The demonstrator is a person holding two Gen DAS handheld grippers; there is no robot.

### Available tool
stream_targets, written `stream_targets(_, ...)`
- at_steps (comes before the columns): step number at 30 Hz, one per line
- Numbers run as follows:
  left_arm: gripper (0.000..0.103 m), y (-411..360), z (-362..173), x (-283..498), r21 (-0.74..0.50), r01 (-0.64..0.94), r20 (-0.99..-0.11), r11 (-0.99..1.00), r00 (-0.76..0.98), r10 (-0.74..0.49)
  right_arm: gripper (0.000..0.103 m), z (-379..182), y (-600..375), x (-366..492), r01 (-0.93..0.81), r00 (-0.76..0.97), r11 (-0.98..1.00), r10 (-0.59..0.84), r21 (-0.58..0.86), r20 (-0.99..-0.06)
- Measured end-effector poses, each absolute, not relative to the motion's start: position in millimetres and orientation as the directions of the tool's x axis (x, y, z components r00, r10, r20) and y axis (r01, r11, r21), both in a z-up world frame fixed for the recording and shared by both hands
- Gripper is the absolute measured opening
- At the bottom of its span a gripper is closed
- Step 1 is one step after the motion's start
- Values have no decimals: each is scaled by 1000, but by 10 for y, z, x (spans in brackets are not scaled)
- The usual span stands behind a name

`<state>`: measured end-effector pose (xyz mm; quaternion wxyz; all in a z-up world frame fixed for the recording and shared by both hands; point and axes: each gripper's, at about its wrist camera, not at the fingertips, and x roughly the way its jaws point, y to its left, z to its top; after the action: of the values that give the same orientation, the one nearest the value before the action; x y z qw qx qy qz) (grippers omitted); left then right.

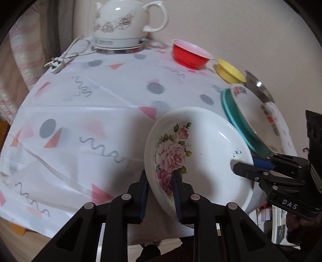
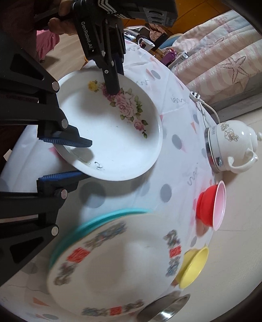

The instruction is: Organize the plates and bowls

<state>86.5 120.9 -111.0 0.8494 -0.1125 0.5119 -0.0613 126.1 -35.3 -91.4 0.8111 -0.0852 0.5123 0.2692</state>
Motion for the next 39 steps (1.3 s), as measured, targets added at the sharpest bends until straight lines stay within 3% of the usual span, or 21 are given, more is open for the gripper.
stream_targets(6,23,1270,-1087,902,-233,-14,-844,972,499,-196,26,-971,-288,1404,-524,310,838,356,154,-882)
stream_targets(11,40,1322,-1086,922,-173,-41,-852,984,507,-129,30,-1004,-300,1412,-532,292,825,391,191,-873)
stream_targets(14,41,1369,-1127,930,-180,-61,-856,982,501,-126,33,-1003,-307,1409,-533,286,821,403,206,-869)
stream_targets(21,38,1264,-1141,915,-182,-21,-851,983,504,-147,33,-1000,-330,1403,-523,285,824,411,219,-866)
stream_targets(23,27,1243,-1139,920,-180,-10,-852,984,502,-150,33,-999,-324,1404,-524,282,824,407,215,-869)
stream_targets(25,24,1234,-1135,923,-196,1,-849,981,500,-170,29,-997,-300,1390,-521,296,832,386,191,-874)
stream_targets(26,24,1223,-1132,923,-192,7,-849,981,500,-170,25,-994,-282,1382,-523,307,836,369,169,-877)
stream_targets(39,22,1258,-1103,854,-195,1,-842,981,513,-168,23,-963,-251,1354,-516,315,844,347,148,-883)
